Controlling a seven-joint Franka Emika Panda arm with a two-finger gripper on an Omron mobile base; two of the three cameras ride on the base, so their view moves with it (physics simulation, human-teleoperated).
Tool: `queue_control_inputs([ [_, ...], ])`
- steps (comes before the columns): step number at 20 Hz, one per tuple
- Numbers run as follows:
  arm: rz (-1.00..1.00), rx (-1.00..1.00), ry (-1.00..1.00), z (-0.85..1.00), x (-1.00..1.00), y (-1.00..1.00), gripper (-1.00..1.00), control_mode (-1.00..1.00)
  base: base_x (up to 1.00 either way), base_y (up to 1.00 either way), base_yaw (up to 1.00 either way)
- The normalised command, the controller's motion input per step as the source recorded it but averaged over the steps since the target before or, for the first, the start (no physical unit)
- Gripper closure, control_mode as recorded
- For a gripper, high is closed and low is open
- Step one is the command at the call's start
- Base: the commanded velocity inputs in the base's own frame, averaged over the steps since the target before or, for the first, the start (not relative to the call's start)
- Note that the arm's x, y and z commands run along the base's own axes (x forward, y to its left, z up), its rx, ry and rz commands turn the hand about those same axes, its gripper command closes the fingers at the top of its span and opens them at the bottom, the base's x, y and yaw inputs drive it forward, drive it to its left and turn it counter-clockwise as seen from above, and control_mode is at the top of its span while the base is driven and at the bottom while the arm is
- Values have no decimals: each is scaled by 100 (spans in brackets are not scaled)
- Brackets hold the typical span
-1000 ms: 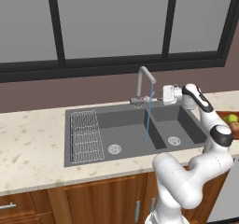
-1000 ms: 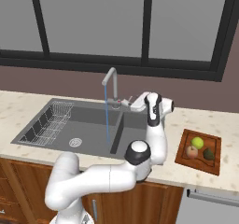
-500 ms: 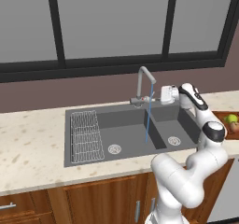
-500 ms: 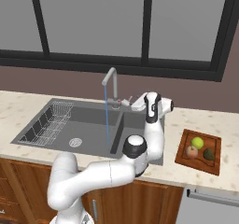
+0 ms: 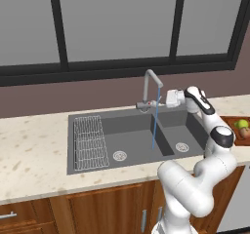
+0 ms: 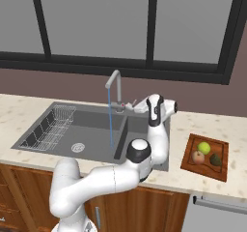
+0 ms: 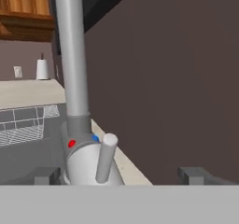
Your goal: Pick the peach, pear, kiwi from the sink and place them on the cutting board to airdry. Then turn off the sink faucet.
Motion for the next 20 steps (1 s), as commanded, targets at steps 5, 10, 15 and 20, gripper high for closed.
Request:
queue_control_inputs([
  [5, 5, 6, 13, -26, 45, 0, -100, -100, 0, 0, 0],
  [10, 7, 7, 13, -26, 32, 2, -100, -100, 0, 0, 0],
  [15, 14, 7, 11, -33, 19, 35, -100, -100, 0, 0, 0],
  [20, 20, 2, 6, -52, 6, 81, -100, -100, 0, 0, 0],
])
